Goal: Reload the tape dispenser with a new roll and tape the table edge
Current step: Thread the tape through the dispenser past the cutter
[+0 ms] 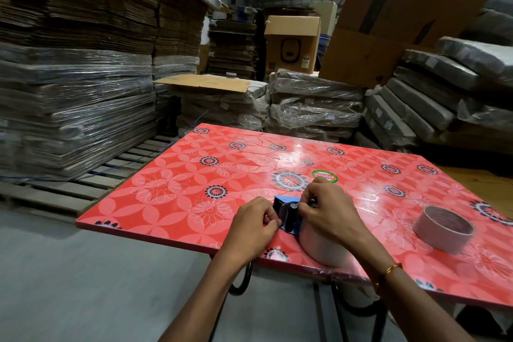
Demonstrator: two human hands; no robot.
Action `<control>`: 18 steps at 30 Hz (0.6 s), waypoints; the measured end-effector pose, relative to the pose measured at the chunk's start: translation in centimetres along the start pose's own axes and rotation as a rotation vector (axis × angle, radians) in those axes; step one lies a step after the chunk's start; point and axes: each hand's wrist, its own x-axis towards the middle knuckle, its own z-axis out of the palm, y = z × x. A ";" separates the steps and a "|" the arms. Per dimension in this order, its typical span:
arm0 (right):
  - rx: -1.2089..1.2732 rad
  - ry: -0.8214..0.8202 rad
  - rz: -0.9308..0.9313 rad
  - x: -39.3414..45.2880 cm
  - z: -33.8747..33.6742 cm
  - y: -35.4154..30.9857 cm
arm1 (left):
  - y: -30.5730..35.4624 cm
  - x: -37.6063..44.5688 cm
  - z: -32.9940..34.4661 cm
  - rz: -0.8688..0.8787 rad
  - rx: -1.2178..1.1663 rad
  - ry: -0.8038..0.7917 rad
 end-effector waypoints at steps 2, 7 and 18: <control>0.010 0.012 -0.011 -0.1 0.0 0.0 | 0.0 0.0 0.1 0.005 0.017 0.016; 0.020 0.040 -0.035 -0.3 0.1 0.1 | 0.2 -0.1 0.6 0.000 0.074 0.101; -0.026 0.087 -0.071 -0.7 0.4 -0.1 | -0.3 -0.5 0.4 0.073 0.063 0.076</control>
